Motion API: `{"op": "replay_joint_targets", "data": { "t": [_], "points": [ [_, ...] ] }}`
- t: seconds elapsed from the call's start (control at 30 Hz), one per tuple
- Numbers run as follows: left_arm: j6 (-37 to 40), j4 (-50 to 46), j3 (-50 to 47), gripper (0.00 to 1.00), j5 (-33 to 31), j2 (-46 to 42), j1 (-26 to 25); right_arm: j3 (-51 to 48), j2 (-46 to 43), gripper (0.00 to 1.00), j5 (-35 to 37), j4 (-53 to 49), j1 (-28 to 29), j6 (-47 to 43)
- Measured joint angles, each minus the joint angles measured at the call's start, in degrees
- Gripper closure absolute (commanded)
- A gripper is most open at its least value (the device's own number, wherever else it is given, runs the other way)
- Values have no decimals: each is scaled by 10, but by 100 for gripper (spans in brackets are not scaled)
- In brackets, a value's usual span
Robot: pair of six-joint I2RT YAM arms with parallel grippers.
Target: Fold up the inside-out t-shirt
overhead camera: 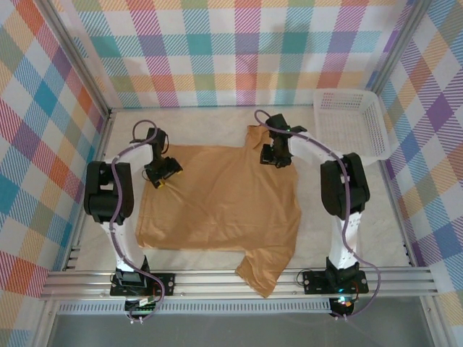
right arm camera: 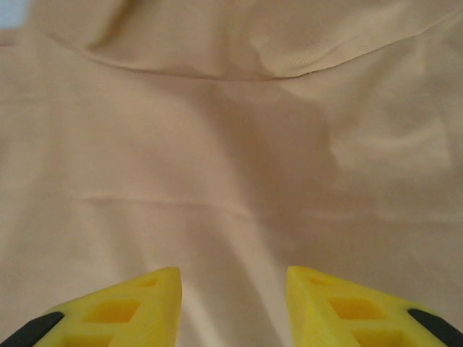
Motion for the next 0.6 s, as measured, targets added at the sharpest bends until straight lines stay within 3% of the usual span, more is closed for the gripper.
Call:
{"op": "replay_joint_targets", "data": {
  "t": [0.13,0.47,0.53,0.6],
  "points": [
    [0,-1,81,27,-11,62,9,114,107,58,-7,-26,-29,2],
    [0,-1,278,27,-28,191,18,662,417,59,-5,-148,-82,-4],
    [0,0,302,27,-26,204,22,706,442,59,-20,-153,-93,-4],
    [0,-1,305,27,-22,205,24,681,430,59,-31,-148,-102,-4]
  ]
}}
